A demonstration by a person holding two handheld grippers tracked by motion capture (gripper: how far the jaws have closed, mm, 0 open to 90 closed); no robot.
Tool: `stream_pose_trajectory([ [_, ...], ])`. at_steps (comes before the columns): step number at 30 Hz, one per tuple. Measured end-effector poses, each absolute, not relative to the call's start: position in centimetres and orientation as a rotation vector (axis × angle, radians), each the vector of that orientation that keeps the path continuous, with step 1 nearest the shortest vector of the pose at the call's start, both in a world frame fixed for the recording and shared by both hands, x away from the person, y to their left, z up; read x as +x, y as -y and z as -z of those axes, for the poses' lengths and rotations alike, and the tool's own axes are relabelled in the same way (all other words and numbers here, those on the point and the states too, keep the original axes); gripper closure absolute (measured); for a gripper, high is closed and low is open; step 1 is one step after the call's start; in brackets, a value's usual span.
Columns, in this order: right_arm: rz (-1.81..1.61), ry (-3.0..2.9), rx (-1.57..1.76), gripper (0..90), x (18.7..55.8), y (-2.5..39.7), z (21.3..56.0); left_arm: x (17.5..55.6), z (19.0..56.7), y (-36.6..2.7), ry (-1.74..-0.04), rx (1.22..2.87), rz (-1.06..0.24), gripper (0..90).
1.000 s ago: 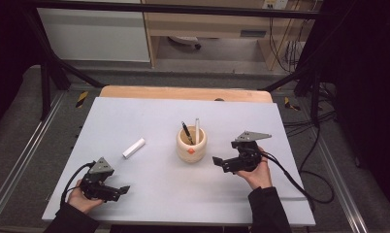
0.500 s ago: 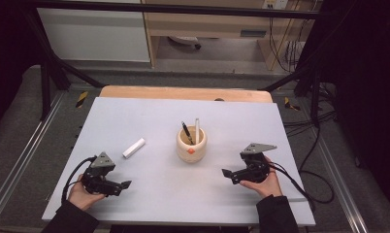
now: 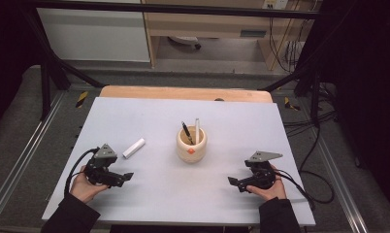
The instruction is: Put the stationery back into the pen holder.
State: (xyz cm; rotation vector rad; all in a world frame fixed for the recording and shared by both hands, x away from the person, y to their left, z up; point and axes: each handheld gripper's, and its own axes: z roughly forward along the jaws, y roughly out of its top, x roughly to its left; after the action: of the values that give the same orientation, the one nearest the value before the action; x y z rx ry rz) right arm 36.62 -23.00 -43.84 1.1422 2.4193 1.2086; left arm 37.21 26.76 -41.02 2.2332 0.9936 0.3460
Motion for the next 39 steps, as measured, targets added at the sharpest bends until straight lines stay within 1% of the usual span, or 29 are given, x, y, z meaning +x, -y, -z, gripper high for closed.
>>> stream_pose_trajectory([
  [16,-1.202,-2.422,1.165,1.0,36.5,23.6,43.9,41.0,39.1,-25.6,-1.009,2.269,-0.369,11.1],
  [17,-1.2,-2.424,1.164,1.0,36.5,23.6,44.0,41.2,39.1,-25.5,-1.019,2.275,-0.353,10.8],
  [20,-1.189,-2.434,1.158,1.0,36.6,23.6,44.0,41.7,39.0,-25.1,-1.013,2.295,-0.38,9.5],
  [23,-1.181,-2.437,1.159,1.1,36.6,23.6,44.0,42.1,39.0,-24.9,-1.03,2.301,-0.386,4.4],
  [24,-1.182,-2.438,1.155,1.2,36.6,23.6,44.0,42.2,39.0,-24.8,-1.019,2.318,-0.388,4.6],
  [25,-1.183,-2.44,1.156,1.2,36.6,23.6,44.1,42.3,38.9,-24.8,-1.006,2.332,-0.382,7.6],
  [26,-1.181,-2.443,1.155,1.3,36.6,23.6,44.1,42.4,38.9,-24.7,-1.001,2.327,-0.38,8.6],
  [28,-1.177,-2.444,1.156,1.2,36.6,23.6,44.1,42.5,38.7,-24.7,-0.984,2.318,-0.361,5.3],
  [32,-1.18,-2.444,1.157,1.2,36.6,23.6,44.1,42.7,39.0,-24.5,-0.993,2.313,-0.376,3.5],
  [34,-1.179,-2.446,1.153,1.2,36.6,23.6,44.1,42.9,39.1,-24.5,-1.004,2.321,-0.354,5.3],
  [39,-1.179,-2.445,1.154,1.2,36.6,23.6,44.1,43.2,39.6,-24.4,-1.014,2.351,-0.359,4.3],
])
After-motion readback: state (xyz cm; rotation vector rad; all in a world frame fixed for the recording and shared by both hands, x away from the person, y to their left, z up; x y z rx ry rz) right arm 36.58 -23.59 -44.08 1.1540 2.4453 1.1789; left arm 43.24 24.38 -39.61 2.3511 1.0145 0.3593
